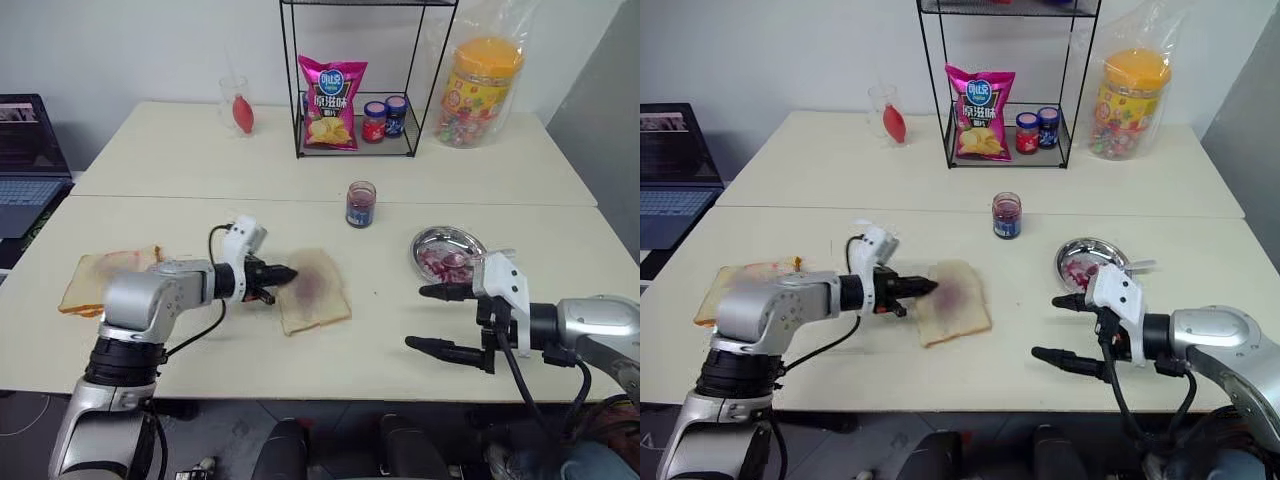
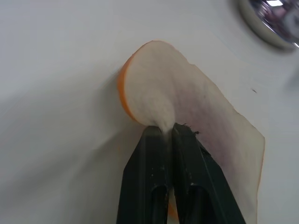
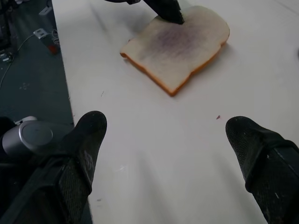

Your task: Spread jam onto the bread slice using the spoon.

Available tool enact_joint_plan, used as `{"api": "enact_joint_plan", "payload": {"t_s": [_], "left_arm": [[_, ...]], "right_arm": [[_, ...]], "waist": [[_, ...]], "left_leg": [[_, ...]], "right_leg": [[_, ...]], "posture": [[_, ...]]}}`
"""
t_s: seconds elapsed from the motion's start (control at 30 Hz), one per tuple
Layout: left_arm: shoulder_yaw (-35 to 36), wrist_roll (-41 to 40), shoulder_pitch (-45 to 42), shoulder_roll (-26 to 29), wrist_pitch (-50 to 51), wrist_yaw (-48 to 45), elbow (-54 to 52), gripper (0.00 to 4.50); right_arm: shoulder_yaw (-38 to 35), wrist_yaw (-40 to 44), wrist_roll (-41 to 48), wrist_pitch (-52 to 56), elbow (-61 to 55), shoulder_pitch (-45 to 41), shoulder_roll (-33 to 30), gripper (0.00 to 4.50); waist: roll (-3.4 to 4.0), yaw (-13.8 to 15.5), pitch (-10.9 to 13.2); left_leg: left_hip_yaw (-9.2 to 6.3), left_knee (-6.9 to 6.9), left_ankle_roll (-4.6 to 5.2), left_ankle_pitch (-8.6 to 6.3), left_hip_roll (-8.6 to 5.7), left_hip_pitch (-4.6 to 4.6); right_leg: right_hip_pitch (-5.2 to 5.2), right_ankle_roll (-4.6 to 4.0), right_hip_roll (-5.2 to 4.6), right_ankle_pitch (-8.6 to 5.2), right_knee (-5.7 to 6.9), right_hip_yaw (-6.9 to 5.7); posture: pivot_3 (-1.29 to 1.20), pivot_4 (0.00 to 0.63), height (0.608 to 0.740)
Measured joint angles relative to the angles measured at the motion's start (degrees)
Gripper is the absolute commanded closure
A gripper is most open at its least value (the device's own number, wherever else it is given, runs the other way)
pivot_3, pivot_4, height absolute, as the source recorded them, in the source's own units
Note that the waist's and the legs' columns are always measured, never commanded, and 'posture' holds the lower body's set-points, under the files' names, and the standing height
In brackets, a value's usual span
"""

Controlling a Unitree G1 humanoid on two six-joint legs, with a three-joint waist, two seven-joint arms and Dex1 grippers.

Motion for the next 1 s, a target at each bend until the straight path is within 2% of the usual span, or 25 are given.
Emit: {"api": "enact_joint_plan", "payload": {"t_s": [0.1,0.33,0.6,0.67,0.7,0.73,0.93,1.0], "left_arm": [[-5.6,2.8,0.0,0.1,-5.0,-3.8,0.2,4.49],[-11.2,8.9,-3.5,-0.6,-14.8,-7.9,5.9,4.49],[-12.4,15.4,-6.1,-3.0,-25.6,-9.7,13.2,4.49],[-12.4,16.3,-6.5,-3.7,-26.8,-10.0,14.2,3.91],[-12.4,16.7,-6.5,-3.9,-27.0,-10.1,14.3,3.82],[-12.4,17.2,-6.5,-3.9,-27.5,-10.1,14.4,3.5],[-12.3,19.3,-6.5,-3.9,-29.1,-10.1,14.3,2.2],[-12.2,19.9,-6.4,-3.9,-29.4,-9.5,14.3,1.88]], "right_arm": [[0.5,-0.2,-0.2,-0.5,-0.8,0.6,0.0,0.0],[1.7,-0.5,-0.9,-1.4,-1.2,2.1,0.0,0.0],[1.8,-1.6,-1.0,-1.5,-2.1,3.1,0.0,0.0],[1.8,-1.7,-1.0,-1.5,-2.2,3.3,0.0,0.0],[1.8,-1.9,-1.0,-1.5,-2.2,3.3,0.0,0.0],[1.8,-2.0,-1.0,-1.5,-2.2,3.3,0.0,0.0],[1.8,-2.5,-0.1,-1.4,-2.3,3.3,0.0,0.0],[1.8,-2.8,0.1,-1.3,-2.3,3.3,0.0,0.0]], "waist": [[0.0,0.0,0.0],[0.0,0.0,0.0],[-0.01,0.0,0.0],[-0.01,0.0,0.0],[-0.01,0.0,0.0],[-0.01,0.0,0.0],[-0.01,0.0,0.0],[-0.01,0.0,0.0]], "left_leg": [[0.04,-0.01,0.0,0.0,0.01,-0.03],[0.03,-0.05,0.01,-0.01,0.01,-0.05],[0.02,-0.04,0.01,-0.01,0.02,-0.05],[0.02,-0.04,0.01,-0.01,0.01,-0.05],[0.02,-0.04,0.01,-0.01,0.01,-0.05],[0.02,-0.04,0.01,-0.01,0.02,-0.05],[0.02,-0.04,0.01,-0.01,0.02,-0.05],[0.01,-0.04,0.01,-0.01,0.02,-0.05]], "right_leg": [[-0.01,-0.02,0.0,-0.01,-0.05,0.02],[-0.03,-0.04,0.02,-0.03,-0.08,0.0],[-0.02,-0.03,0.03,-0.03,-0.07,0.0],[-0.02,-0.03,0.03,-0.03,-0.07,0.0],[-0.02,-0.03,0.03,-0.02,-0.07,0.0],[-0.02,-0.03,0.03,-0.02,-0.07,0.0],[-0.02,-0.03,0.03,-0.02,-0.07,0.0],[-0.02,-0.03,0.03,-0.03,-0.07,0.0]], "posture": [[0.0,0.15,0.74],[0.0,0.15,0.74],[0.0,0.15,0.74],[0.0,0.15,0.74],[0.0,0.15,0.74],[0.0,0.15,0.74],[0.0,0.15,0.74],[0.0,0.15,0.74]]}}
